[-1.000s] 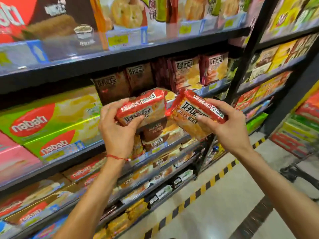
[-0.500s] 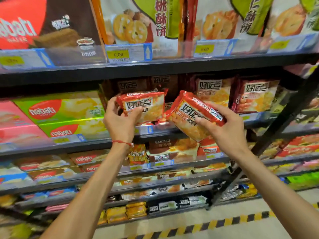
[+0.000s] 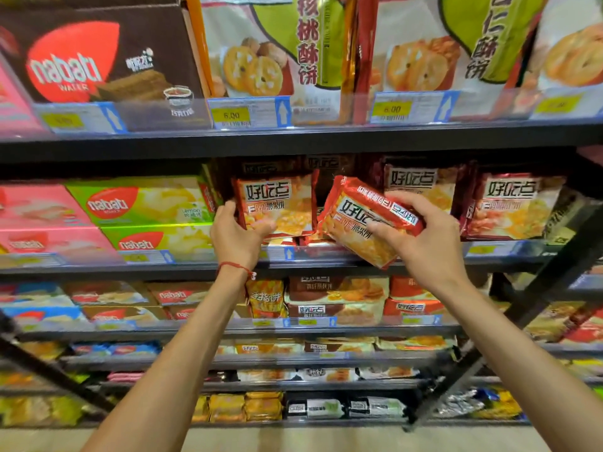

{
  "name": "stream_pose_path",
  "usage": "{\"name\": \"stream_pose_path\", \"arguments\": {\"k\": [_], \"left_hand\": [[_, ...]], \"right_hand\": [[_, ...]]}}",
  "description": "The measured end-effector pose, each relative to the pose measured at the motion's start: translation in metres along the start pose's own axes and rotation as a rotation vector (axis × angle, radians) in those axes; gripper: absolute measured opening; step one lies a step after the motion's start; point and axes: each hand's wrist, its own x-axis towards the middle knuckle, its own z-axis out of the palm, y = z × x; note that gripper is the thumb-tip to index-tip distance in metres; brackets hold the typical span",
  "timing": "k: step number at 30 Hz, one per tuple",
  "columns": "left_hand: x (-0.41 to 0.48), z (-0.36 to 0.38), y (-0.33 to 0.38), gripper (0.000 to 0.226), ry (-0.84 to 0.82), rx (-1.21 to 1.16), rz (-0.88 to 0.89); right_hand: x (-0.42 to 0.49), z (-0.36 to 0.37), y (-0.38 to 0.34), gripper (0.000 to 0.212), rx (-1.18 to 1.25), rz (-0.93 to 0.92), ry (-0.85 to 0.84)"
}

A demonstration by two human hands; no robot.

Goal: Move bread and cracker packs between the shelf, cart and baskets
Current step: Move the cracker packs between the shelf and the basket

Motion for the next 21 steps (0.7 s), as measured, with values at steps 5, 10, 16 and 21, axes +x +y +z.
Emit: {"name": "stream_pose_path", "arguments": {"k": [5,10,16,21], "left_hand": [[0.017,0.014,0.006,0.054,0.069,0.011,-0.07],[0.031,0.025,0.001,0.023,0.106,-0.004,-0.113],[0.024,0.029,0.006,0.014,-0.176,-0.029,-0.36],[0.023,0.031,-0.001,0.035,-0.284,0.17,-0.269]], "right_hand": [[0.008,0.013,0.007,0.056,-0.108,-0.102,0.031],[0.013,0.023,0.01,0.052,-0.195,-0.186,0.109],[0.018,0.031,0.008,0.053,-0.169,-0.185,0.113],[0.018,0.034,0.01,0.056,-0.148,-0.157,0.104]]}}
